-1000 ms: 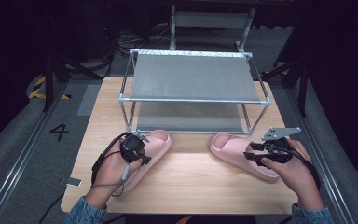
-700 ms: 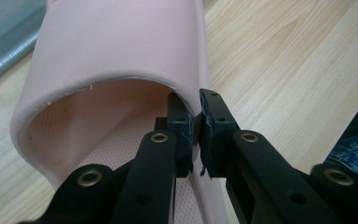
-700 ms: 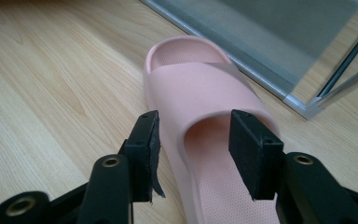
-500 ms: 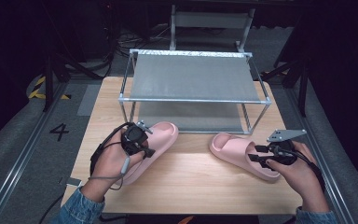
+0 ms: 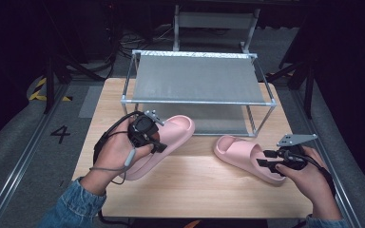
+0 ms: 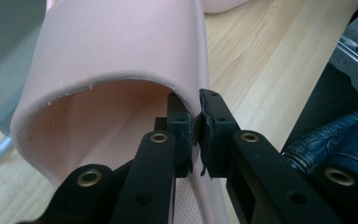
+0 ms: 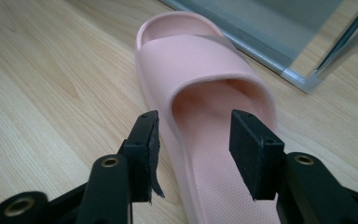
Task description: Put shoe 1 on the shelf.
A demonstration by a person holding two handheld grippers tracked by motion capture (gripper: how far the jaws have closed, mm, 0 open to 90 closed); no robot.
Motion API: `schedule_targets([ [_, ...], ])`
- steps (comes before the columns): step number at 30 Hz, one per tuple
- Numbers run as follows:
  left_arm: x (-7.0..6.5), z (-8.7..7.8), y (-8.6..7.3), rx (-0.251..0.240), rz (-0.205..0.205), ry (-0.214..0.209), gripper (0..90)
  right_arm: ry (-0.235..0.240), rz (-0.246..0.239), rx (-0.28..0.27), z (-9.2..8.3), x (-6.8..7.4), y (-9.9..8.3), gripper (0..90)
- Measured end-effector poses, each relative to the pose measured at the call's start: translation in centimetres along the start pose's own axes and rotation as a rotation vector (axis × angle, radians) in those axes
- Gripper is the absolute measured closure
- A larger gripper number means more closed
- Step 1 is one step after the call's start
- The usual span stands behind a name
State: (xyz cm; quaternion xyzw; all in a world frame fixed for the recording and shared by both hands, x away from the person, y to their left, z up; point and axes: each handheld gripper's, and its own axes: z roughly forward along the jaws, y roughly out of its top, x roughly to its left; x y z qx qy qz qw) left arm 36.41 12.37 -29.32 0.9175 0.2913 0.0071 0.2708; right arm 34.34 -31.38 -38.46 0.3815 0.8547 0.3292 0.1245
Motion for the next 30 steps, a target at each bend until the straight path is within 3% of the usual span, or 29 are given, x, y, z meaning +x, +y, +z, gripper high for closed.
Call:
schedule_targets([
  [6, -0.7, -1.6, 1.5, -0.018, 0.044, -0.036, 83.6, -0.023, 0.029, -0.033, -1.5, -0.6, -0.6, 54.0],
  [14, -1.3, -3.2, 3.0, -0.041, 0.066, -0.050, 83.6, -0.027, 0.035, -0.040, -1.9, -0.9, -0.9, 54.0],
  [24, -1.2, -4.2, 4.8, -0.069, 0.064, -0.057, 83.7, -0.032, 0.044, -0.048, -2.4, -1.4, -1.2, 54.0],
  [30, -0.6, -4.9, 6.1, -0.079, 0.050, -0.028, 83.7, -0.032, 0.042, -0.056, -2.6, -1.6, -1.2, 54.0],
])
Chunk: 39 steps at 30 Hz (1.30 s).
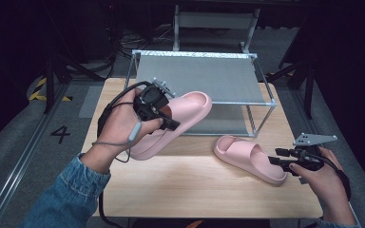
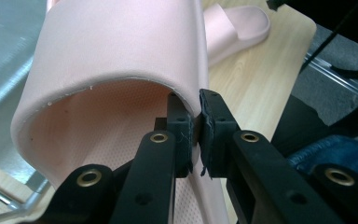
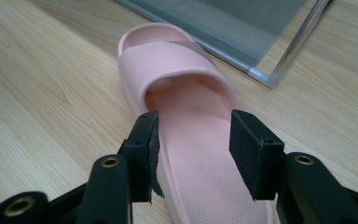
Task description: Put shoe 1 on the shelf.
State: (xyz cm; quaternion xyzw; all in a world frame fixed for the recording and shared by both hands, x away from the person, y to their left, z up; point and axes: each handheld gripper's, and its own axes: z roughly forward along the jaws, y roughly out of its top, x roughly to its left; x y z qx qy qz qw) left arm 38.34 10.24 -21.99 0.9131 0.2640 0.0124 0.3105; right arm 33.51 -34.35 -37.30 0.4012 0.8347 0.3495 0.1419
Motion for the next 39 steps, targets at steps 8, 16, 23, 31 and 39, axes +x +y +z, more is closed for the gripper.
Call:
schedule_targets([
  [8, 1.4, -0.1, 1.7, -0.023, -0.050, 0.037, 83.7, 0.001, -0.007, -0.012, -0.2, -0.2, 0.2, 54.0],
  [16, 2.9, -0.1, 3.3, -0.059, -0.100, 0.062, 83.7, 0.005, -0.007, -0.027, -0.6, -0.3, 0.2, 54.0],
  [23, 4.3, 0.2, 5.0, -0.081, -0.131, 0.132, 83.7, 0.004, -0.013, -0.035, -0.8, -0.2, 0.2, 54.1],
  [31, 6.4, 1.1, 6.5, -0.067, -0.183, 0.174, 83.7, 0.013, -0.017, -0.038, -0.7, -0.1, 0.2, 54.0],
  [39, 8.3, 2.0, 7.5, -0.063, -0.249, 0.196, 83.7, 0.015, -0.007, -0.043, -1.0, -0.2, 0.0, 54.0],
])
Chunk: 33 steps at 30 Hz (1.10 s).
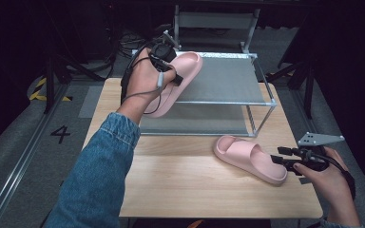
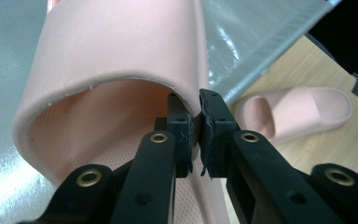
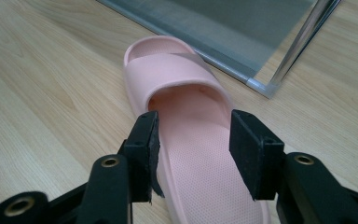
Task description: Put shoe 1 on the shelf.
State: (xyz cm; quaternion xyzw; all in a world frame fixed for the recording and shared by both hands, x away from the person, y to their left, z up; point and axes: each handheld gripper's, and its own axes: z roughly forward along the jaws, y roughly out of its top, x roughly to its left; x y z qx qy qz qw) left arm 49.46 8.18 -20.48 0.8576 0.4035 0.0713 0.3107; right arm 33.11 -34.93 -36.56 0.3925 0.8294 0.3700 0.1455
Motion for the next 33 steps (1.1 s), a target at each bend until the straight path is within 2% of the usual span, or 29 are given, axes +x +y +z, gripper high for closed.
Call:
schedule_targets([
  [8, 1.3, 1.7, 1.2, 0.026, -0.061, 0.035, 83.6, 0.001, 0.009, -0.001, -0.3, 0.1, -0.5, 53.9],
  [18, 2.2, 3.1, 1.6, 0.035, -0.108, 0.025, 83.2, -0.002, 0.021, -0.004, -0.7, 0.0, -1.1, 52.8],
  [21, 2.4, 3.3, 1.5, 0.033, -0.107, 0.019, 82.7, -0.004, 0.026, -0.004, -0.8, 0.1, -1.2, 52.5],
  [22, 2.3, 3.5, 1.5, 0.036, -0.115, 0.004, 79.4, -0.004, 0.029, -0.005, -0.8, 0.1, -1.3, 52.2],
  [24, 2.1, 3.7, 1.4, 0.043, -0.106, -0.002, 74.4, -0.004, 0.030, -0.004, -0.8, 0.1, -1.2, 51.7],
  [25, 1.9, 3.7, 1.3, 0.047, -0.091, 0.012, 71.9, -0.004, 0.028, -0.003, -0.8, 0.1, -1.2, 51.7],
  [27, 1.8, 3.5, 1.3, 0.047, -0.086, 0.019, 66.6, -0.003, 0.026, -0.005, -0.7, 0.1, -1.2, 51.7],
  [28, 1.6, 3.1, 1.2, 0.027, -0.078, 0.027, 63.8, -0.002, 0.026, -0.002, -0.6, 0.2, -1.2, 51.6],
  [33, 1.2, 2.1, 0.7, 0.013, -0.057, 0.027, 53.0, -0.001, 0.024, -0.003, -0.7, 0.2, -1.1, 51.5],
])
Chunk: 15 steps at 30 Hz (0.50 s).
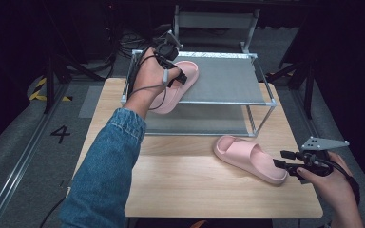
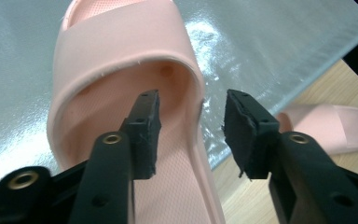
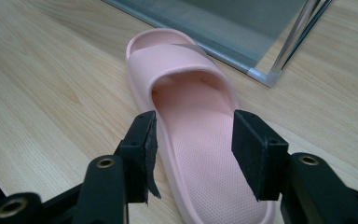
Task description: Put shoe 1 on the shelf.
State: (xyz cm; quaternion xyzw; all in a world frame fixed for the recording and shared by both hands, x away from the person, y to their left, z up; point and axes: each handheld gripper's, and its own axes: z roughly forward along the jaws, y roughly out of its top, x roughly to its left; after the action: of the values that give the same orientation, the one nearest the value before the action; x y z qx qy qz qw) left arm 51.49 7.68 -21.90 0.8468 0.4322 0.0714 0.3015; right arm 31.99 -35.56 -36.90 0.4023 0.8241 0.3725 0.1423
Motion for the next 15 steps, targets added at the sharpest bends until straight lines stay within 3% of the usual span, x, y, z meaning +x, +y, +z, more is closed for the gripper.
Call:
schedule_targets([
  [5, -0.8, -1.9, -1.9, -0.027, 0.085, 0.037, 48.4, -0.003, 0.000, 0.000, -0.1, 0.1, 0.1, 50.8],
  [9, -0.8, -2.6, -3.3, -0.038, 0.096, 0.046, 44.1, -0.001, -0.006, 0.003, 0.1, 0.3, 0.2, 50.8],
  [12, -1.4, -3.1, -5.4, -0.028, 0.131, 0.060, 42.6, 0.005, -0.008, 0.005, 0.3, 0.5, 0.3, 50.4],
  [15, -1.2, -3.8, -7.0, -0.031, 0.131, 0.053, 41.7, 0.010, -0.014, 0.006, 0.5, 0.5, 0.3, 50.3],
])
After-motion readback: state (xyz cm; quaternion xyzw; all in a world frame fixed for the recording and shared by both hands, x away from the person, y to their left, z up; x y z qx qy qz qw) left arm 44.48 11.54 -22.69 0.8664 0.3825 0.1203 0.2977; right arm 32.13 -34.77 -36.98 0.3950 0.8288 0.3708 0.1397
